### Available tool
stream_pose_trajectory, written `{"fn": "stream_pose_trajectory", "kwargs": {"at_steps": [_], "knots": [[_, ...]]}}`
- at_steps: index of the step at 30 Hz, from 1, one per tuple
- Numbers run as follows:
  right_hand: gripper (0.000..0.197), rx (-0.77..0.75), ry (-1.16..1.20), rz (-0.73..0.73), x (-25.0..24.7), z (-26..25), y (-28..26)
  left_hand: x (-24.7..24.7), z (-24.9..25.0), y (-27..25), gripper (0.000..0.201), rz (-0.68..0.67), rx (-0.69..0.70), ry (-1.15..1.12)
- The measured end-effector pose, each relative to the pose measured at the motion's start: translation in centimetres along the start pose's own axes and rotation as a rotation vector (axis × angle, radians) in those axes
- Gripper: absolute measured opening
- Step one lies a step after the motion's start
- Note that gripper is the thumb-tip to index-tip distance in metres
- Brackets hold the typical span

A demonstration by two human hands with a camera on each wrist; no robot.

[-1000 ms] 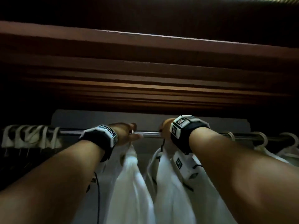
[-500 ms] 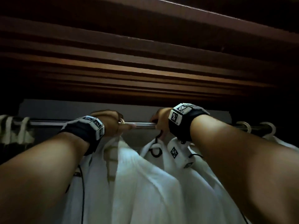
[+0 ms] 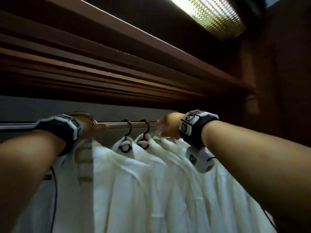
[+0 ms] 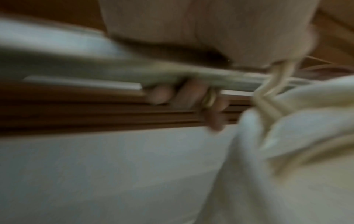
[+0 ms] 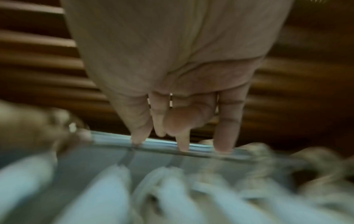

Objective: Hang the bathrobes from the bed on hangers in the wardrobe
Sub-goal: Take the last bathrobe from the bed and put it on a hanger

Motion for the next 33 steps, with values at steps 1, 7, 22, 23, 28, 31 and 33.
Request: {"fn": "stream_pose_trajectory", "kwargs": {"at_steps": [1,7,22,23,28,31,33], "knots": [[0.033,0.04,-0.045,0.012,0.2,1.9,-2.6,-0.4,1.1,-0.4,0.046,0.0,0.033,0.122],[0.021,0.382,-0.037,-0.018,0.2,14.7,-25.7,-5.7,23.8,-8.7,0.04,0.407,0.653,0.21],[0.02,2.156,-0.125,-0.024,-11.0,-13.1,-134.3,-17.0,72.4,-94.3,0.027,-0.146,2.086,-0.788],[0.021,2.275,-0.146,-0.015,-12.3,-19.7,-139.2,-18.4,70.7,-103.6,0.024,-0.214,2.209,-0.769],[0.022,2.751,-0.187,0.087,-16.9,-48.1,-152.3,-26.2,55.2,-139.7,0.016,-0.406,2.69,-0.658],[0.021,2.946,-0.262,0.177,-18.7,-60.8,-154.2,-30.7,45.0,-154.2,0.018,-0.305,2.974,-0.591],[0.021,3.062,-0.332,0.222,-19.6,-68.3,-154.9,-33.3,38.6,-161.5,0.022,-0.248,3.12,-0.533]]}}
Point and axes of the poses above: each hand's wrist, its own y-axis towards the middle knuckle, its own x-axis out of the palm, z = x × y, the point moved 10 cm from there along y, towards the middle knuckle, and after that the axes turned 1 degree about -x, right-handed, at the moved point
